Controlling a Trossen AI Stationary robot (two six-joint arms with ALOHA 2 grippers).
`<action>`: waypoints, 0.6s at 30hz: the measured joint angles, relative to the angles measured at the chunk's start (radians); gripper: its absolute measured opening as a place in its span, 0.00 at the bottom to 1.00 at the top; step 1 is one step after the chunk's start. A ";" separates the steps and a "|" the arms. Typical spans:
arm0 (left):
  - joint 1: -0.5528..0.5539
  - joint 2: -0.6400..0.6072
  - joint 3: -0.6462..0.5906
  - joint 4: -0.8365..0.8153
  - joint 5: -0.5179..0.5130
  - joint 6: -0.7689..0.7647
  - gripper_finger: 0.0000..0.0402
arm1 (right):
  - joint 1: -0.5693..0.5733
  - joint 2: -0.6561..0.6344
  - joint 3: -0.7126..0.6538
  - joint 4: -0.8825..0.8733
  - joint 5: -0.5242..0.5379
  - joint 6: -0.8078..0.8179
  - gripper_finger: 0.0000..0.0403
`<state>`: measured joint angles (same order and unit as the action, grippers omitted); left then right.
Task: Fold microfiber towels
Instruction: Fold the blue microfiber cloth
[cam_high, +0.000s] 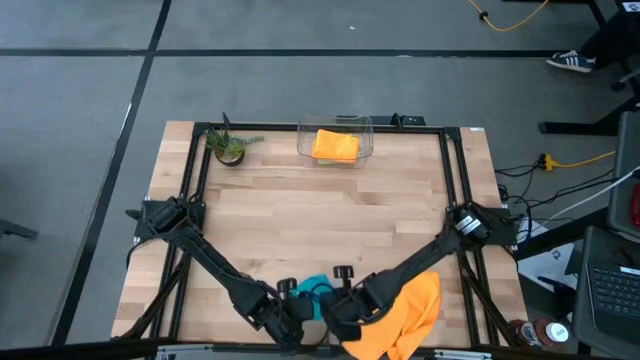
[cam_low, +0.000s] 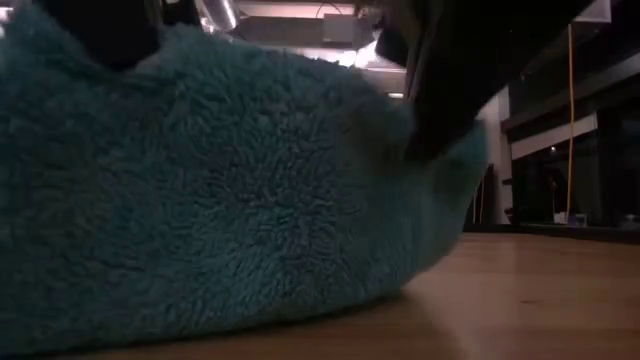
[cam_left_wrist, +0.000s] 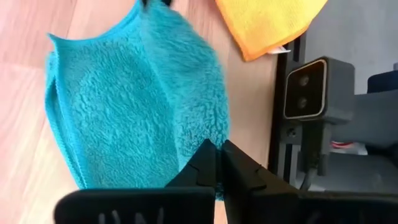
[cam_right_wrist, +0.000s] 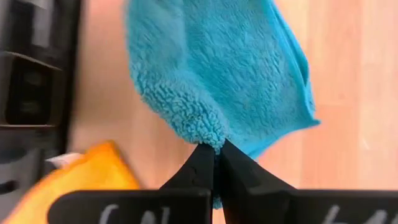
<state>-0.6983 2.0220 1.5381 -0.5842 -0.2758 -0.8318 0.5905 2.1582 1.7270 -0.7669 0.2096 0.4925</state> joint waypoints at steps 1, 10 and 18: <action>0.000 0.000 -0.005 0.002 0.000 -0.003 0.00 | -0.007 0.000 -0.005 0.001 0.000 0.000 0.02; 0.000 -0.001 -0.043 0.077 0.032 0.011 0.00 | -0.022 0.000 -0.009 0.001 -0.197 -0.039 0.02; 0.005 -0.005 -0.043 0.338 0.234 0.203 0.00 | 0.033 0.000 0.076 -0.030 -0.406 -0.082 0.02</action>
<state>-0.6937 2.0168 1.4948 -0.2466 -0.0416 -0.6292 0.6239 2.1582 1.8032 -0.7966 -0.1965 0.4108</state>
